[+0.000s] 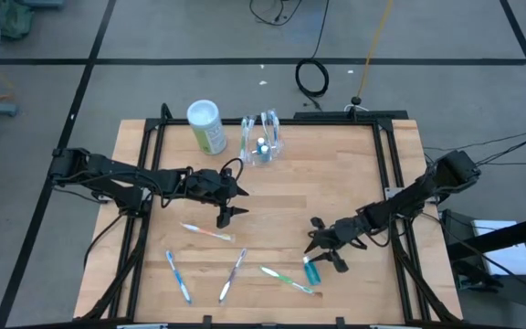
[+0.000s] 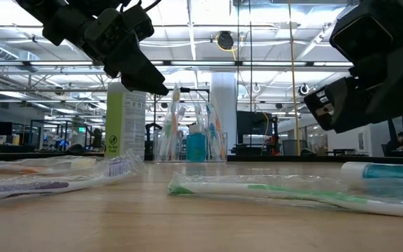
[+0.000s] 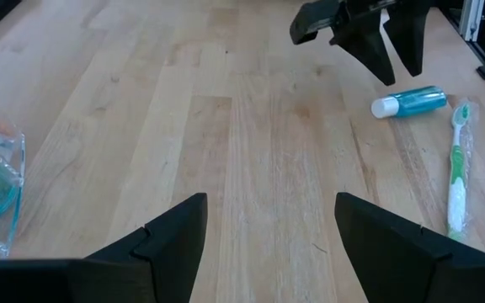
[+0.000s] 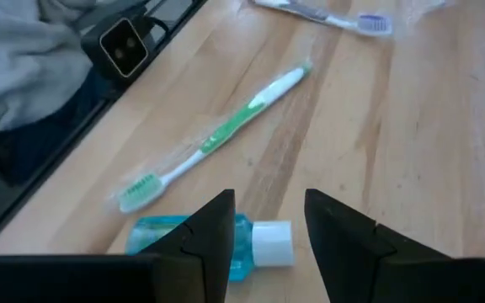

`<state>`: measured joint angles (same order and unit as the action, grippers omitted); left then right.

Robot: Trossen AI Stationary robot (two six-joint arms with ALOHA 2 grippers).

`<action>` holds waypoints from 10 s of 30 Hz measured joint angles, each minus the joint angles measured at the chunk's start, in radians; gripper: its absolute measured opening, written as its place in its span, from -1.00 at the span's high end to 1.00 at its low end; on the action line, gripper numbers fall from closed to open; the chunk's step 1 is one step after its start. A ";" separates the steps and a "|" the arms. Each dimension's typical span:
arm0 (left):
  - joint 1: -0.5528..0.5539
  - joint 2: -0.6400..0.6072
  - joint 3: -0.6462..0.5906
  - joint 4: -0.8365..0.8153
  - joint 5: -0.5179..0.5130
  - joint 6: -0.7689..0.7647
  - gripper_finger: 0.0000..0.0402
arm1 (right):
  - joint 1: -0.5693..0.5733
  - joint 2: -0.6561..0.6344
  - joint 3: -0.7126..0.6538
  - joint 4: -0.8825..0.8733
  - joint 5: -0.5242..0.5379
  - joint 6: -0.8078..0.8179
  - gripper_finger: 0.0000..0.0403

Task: Pick & Place toothbrushing station
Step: Put the blue mouthwash into the transparent organizer

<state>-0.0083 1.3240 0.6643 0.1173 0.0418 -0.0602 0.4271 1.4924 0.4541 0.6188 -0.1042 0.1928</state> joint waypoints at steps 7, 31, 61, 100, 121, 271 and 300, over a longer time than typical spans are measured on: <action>0.000 0.000 0.000 0.002 0.000 -0.001 -0.33 | 0.020 0.051 0.000 0.070 0.004 0.016 0.27; 0.000 0.000 0.000 0.010 0.000 0.005 -0.33 | 0.026 0.216 0.034 0.133 0.301 -0.293 -0.11; 0.000 0.000 0.000 0.013 0.000 -0.005 -0.33 | -0.118 -0.054 0.033 -0.283 0.339 0.631 -0.18; 0.000 0.000 0.000 0.014 0.000 -0.004 -0.33 | -0.163 0.064 0.031 -0.175 0.247 0.657 0.68; 0.000 0.000 0.000 0.014 0.000 0.002 -0.33 | -0.271 -0.173 0.032 -0.371 0.003 -0.216 0.14; 0.151 0.693 0.687 -0.169 0.256 -0.328 0.50 | -0.309 -0.070 0.033 -0.096 0.711 -1.340 0.28; 0.387 0.324 0.621 -0.248 0.036 -0.084 0.49 | -0.426 -0.070 0.032 -0.158 0.676 -0.415 0.30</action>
<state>0.3790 1.6484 1.2851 -0.1311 0.0773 -0.1443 0.0013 1.4220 0.4858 0.4607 0.5723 -0.2226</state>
